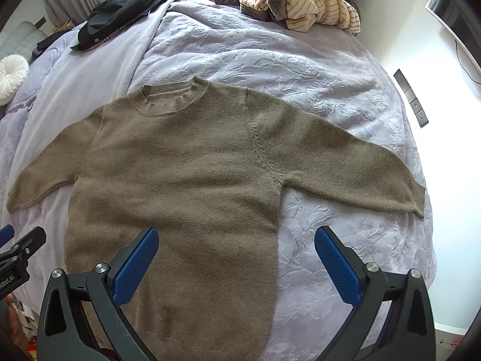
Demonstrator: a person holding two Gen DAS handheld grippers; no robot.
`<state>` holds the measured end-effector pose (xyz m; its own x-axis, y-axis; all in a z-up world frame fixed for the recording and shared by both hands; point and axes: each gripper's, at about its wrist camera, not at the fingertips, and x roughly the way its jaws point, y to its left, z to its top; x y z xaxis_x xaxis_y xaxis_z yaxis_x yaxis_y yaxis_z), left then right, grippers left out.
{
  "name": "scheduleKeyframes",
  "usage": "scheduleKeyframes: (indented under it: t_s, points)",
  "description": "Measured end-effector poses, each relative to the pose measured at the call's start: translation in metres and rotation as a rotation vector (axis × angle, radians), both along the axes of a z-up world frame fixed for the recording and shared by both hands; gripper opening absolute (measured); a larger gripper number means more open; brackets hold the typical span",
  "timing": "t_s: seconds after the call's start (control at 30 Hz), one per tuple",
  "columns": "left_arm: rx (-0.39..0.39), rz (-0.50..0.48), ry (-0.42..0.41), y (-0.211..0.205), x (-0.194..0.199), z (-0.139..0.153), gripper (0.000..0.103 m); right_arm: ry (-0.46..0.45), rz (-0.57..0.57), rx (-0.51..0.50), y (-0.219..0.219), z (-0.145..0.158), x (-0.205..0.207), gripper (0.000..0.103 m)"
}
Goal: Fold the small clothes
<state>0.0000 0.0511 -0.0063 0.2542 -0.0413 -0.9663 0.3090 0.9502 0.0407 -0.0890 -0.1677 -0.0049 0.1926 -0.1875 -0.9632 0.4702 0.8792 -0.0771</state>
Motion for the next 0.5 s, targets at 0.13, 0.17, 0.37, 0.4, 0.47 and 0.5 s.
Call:
scheduleKeyframes:
  t_s: [0.13, 0.17, 0.37, 0.4, 0.47, 0.5]
  points:
    - [0.008, -0.003, -0.004, 0.004, -0.001, -0.001, 0.103, 0.002, 0.003, 0.000, 0.001, -0.001, 0.001, 0.103]
    - [0.007, -0.004, -0.002, 0.005, -0.001, -0.001, 0.103, 0.001, 0.002, 0.000, 0.001, -0.001, 0.001, 0.103]
    - [0.010, -0.003, 0.002, 0.011, 0.001, -0.003, 0.103, 0.003, -0.004, 0.009, 0.004, -0.004, 0.001, 0.103]
    - [0.011, -0.002, 0.002, 0.011, 0.001, -0.004, 0.103, 0.004, -0.004, 0.010, 0.005, -0.004, 0.001, 0.103]
    - [0.012, 0.000, 0.001, 0.014, 0.003, -0.005, 0.103, 0.008, -0.005, 0.008, 0.005, -0.005, 0.001, 0.103]
    - [0.013, 0.001, 0.001, 0.015, 0.003, -0.005, 0.103, 0.011, -0.005, 0.008, 0.005, -0.006, 0.001, 0.103]
